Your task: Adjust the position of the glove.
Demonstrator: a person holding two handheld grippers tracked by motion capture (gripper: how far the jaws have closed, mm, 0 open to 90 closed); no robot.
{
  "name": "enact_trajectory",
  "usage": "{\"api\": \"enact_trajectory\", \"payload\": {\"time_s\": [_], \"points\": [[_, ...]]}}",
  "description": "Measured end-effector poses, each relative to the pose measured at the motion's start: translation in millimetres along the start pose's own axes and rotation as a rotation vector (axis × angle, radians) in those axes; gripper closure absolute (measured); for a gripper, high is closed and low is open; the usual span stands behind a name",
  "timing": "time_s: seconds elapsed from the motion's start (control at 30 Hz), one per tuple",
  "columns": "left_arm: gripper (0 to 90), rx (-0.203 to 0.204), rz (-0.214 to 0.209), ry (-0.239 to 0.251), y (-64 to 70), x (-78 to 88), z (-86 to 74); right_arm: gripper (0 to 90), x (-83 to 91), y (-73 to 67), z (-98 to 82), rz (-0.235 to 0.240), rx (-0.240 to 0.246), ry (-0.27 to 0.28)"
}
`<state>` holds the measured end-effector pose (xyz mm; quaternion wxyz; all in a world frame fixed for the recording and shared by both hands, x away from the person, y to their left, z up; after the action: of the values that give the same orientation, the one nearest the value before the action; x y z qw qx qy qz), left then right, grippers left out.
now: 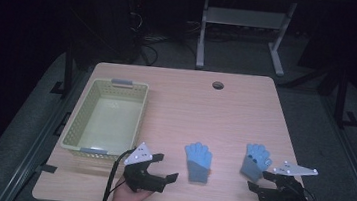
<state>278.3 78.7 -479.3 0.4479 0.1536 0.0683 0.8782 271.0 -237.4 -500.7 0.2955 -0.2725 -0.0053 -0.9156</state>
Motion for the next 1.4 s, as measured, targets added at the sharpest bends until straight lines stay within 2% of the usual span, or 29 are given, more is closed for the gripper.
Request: {"api": "enact_trajectory", "payload": {"time_s": [0.23, 0.57, 0.73, 0.87, 1.07, 1.13, 1.4], "points": [[13.6, 0.000, -0.001, -0.007, -1.0, 1.5, -1.2, 27.8, -2.8, -0.2, 2.3, -0.005, 0.017, 0.006], [13.6, 0.003, -0.003, 0.008, -2.5, 5.4, 2.4, 26.9, -9.7, 6.9, 13.3, -0.007, 0.000, 0.001], [13.6, 0.009, -0.005, 0.024, -3.5, 8.6, 6.8, 27.0, -18.6, 9.2, 29.2, -0.004, 0.063, -0.027], [13.6, 0.000, -0.004, 0.024, -3.8, 9.0, 8.3, 27.0, -21.0, 10.4, 37.4, 0.000, 0.060, -0.039], [13.6, -0.001, -0.008, 0.025, -2.9, 10.7, 8.2, 27.0, -26.9, 18.7, 53.5, -0.002, 0.066, -0.067], [13.6, 0.000, -0.007, 0.031, -3.9, 11.2, 9.5, 27.1, -30.3, 25.3, 61.7, -0.005, 0.068, -0.074], [13.6, -0.005, -0.013, 0.029, -0.9, 9.5, 8.8, 28.6, -35.7, 38.2, 71.6, -0.022, 0.062, -0.121]]}}
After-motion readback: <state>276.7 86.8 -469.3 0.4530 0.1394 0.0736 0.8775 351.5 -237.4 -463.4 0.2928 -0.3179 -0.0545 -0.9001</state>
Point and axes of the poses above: each handheld gripper's, and its own axes: x roughly backward along the jaws, z roughly out of its top, y roughly to its right, the point moved 8 cm from there along -x, roughly forward along the jaws, and after that the axes turned 15 degrees about y, right-handed, at the moved point
